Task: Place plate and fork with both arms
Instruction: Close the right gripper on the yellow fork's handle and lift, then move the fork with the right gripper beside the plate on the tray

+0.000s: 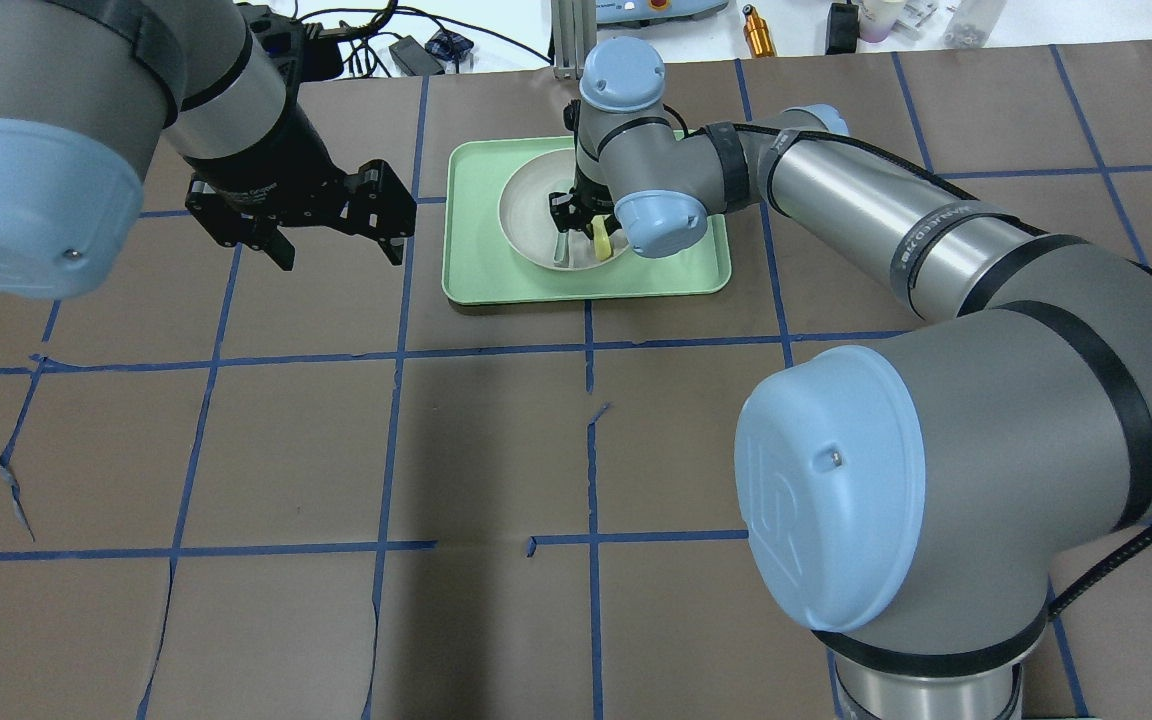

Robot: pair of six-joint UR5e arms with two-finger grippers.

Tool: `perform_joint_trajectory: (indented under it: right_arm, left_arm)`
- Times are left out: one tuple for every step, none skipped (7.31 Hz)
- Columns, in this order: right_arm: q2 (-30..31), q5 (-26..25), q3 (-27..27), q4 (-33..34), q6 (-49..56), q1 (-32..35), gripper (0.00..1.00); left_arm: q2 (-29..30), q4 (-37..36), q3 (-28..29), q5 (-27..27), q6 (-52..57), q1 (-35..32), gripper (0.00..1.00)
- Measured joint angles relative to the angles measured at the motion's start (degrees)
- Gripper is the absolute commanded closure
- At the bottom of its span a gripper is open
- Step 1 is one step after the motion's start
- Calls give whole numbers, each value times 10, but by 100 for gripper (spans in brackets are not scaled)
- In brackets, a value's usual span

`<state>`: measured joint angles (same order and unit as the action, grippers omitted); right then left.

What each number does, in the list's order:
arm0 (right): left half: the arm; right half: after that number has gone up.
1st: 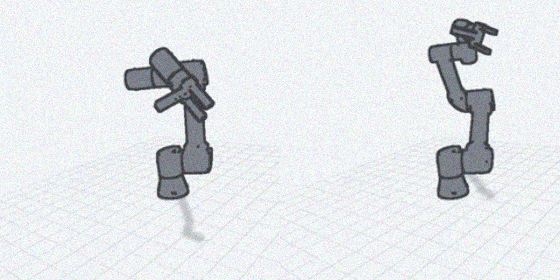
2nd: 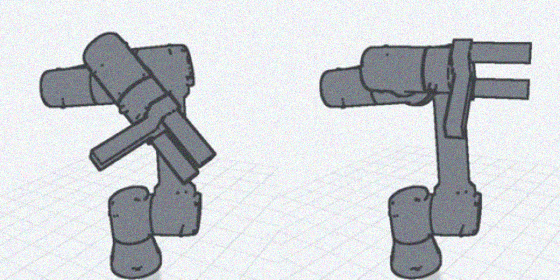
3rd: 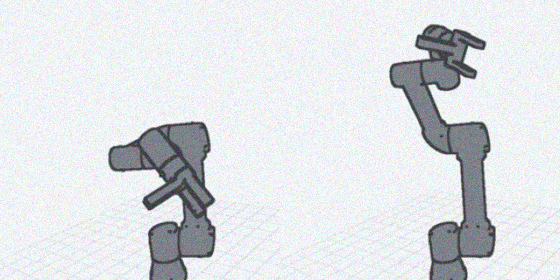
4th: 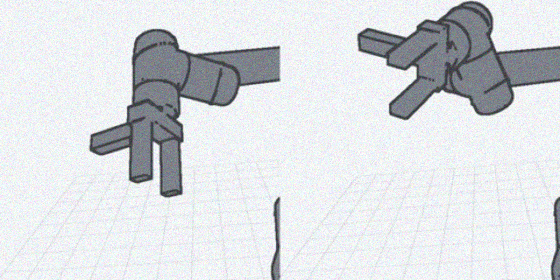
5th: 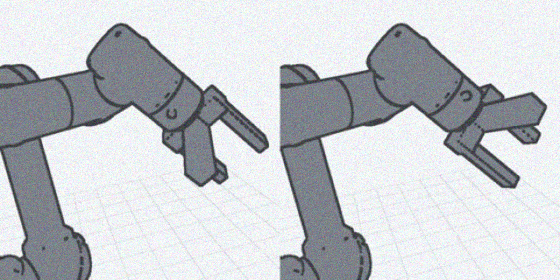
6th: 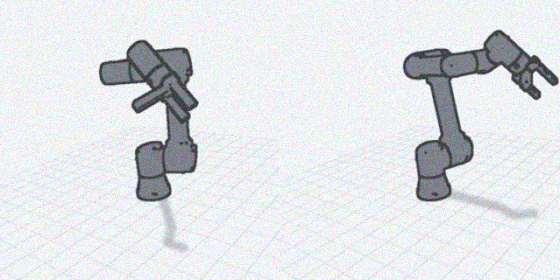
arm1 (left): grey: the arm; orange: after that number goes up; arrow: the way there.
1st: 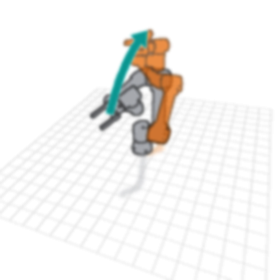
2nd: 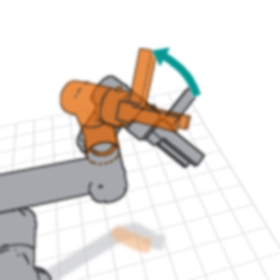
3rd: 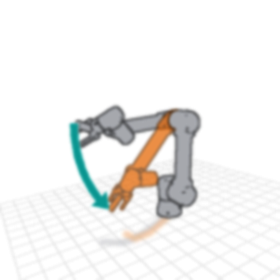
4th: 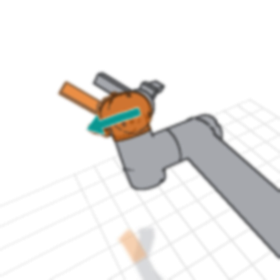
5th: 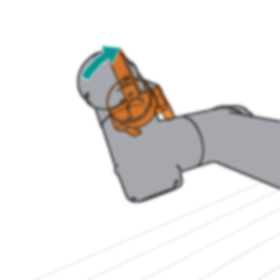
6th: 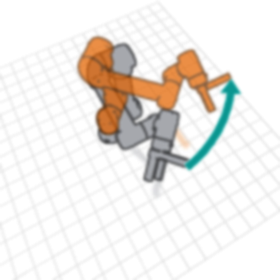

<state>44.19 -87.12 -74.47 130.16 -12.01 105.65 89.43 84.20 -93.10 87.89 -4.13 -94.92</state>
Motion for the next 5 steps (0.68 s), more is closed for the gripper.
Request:
perform_joint_trajectory:
  right_arm:
    - [0,0,0,0,0,0,79]
    - [2,0,0,-1,1,0,79]
    - [8,0,1,-3,2,0,79]
    - [21,-2,1,-5,7,0,79]
    - [36,-6,1,-11,19,-3,79]
  left_arm:
    - [0,0,0,0,0,0,0]
    - [0,0,0,0,0,0,0]
    - [0,0,0,0,0,0,0]
    - [0,0,0,0,0,0,0]
    - [1,0,0,0,0,0,0]
